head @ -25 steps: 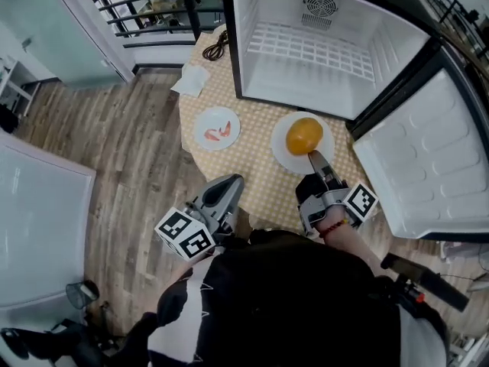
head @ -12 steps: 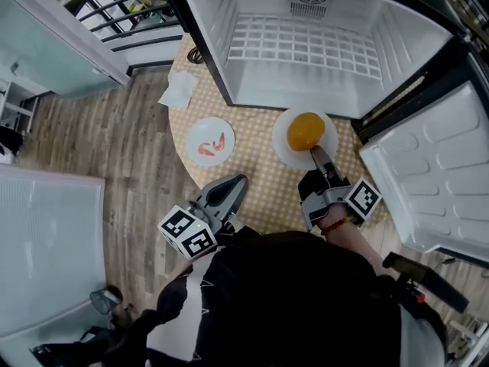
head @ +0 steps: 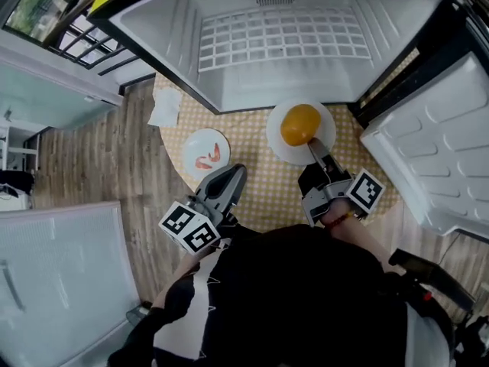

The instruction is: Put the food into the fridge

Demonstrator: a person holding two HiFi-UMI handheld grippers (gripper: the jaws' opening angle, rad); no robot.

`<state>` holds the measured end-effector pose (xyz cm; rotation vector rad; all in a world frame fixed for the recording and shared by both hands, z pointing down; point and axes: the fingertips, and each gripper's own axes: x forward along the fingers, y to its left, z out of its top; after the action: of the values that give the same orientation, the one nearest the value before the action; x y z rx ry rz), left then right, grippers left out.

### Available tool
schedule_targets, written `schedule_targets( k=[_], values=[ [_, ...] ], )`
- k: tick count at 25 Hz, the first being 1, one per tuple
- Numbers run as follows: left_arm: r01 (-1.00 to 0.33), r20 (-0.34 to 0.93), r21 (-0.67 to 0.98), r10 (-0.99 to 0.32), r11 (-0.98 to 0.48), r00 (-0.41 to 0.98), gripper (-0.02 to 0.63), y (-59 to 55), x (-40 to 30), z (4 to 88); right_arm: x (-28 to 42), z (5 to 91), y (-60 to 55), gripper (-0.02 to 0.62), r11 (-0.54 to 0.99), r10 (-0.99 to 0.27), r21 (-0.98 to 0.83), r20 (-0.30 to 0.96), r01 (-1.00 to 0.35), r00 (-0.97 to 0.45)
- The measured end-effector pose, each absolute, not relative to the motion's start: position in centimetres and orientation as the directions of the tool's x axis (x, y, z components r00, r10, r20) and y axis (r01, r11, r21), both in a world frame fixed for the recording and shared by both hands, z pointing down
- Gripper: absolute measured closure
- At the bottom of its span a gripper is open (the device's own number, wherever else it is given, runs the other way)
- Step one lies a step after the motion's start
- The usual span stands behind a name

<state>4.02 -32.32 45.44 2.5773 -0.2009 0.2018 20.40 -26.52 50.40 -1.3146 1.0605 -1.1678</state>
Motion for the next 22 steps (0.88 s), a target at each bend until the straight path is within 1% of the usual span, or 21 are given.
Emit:
schedule_targets(
  k=[7,11,16,22],
  values=[
    [-0.052,0.140,0.523,0.026,-0.851,0.990,0.592,-34.5,6.0,45.0,20.8,49.3,-26.0,0.561,-0.067,-0.962,-0.998,0.065,0.002,0.265],
    [0.079,0.105,0.509,0.153,-0.857,0.983,0.592,-35.2,7.4,43.8,20.3,47.6,-25.8,0.561,-0.059,-0.933,-0.998,0.048,-0.018,0.358],
    [0.193,0.058,0.499,0.255,-0.845,0.965,0.592,-36.4,8.0,42.5,19.7,45.2,-26.5,0.561,-0.043,-0.891,-0.998,0.016,-0.049,0.454],
    [0.283,0.024,0.444,0.327,-0.850,0.945,0.592,-36.9,8.0,40.7,19.7,41.7,-27.5,0.561,-0.021,-0.850,-0.993,-0.043,-0.115,0.524]
  ],
)
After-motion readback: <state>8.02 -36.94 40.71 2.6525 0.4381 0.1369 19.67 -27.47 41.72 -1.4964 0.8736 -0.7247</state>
